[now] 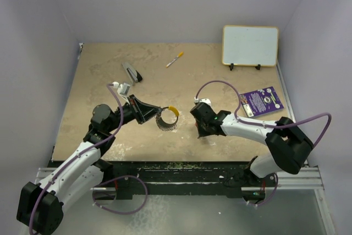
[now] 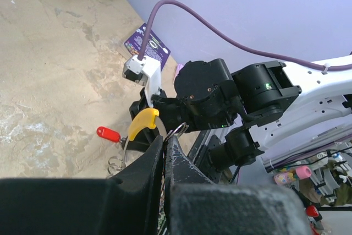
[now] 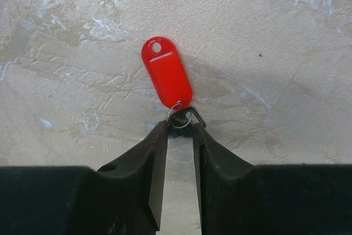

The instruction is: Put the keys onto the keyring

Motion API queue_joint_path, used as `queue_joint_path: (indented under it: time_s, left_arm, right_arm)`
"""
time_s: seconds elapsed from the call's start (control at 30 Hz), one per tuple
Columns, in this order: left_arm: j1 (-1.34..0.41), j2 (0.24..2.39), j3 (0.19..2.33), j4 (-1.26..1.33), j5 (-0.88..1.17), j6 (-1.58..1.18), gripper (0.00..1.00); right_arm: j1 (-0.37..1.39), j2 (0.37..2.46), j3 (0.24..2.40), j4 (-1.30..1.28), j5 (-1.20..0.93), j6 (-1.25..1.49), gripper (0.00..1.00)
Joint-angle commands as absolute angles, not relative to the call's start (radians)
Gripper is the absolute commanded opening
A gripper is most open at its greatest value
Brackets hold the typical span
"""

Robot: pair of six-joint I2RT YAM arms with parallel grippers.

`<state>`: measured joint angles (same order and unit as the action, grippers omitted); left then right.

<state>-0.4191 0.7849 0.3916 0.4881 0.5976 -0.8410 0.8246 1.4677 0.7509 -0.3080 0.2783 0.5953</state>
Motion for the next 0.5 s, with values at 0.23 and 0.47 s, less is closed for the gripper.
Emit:
queue_joint_path:
  time_s: [0.23, 0.47]
  left_arm:
    - [-0.411, 0.764, 0.385, 0.539, 0.592, -0.82, 0.04]
    - [-0.41, 0.765, 0.387, 0.539, 0.595, -0.82, 0.04]
  right_arm:
    - [0.831, 1.421, 0.773, -0.3, 0.35, 0.581, 0.1]
    - [0.832, 1.357, 0.772, -0.303, 0.382, 0.576, 0.0]
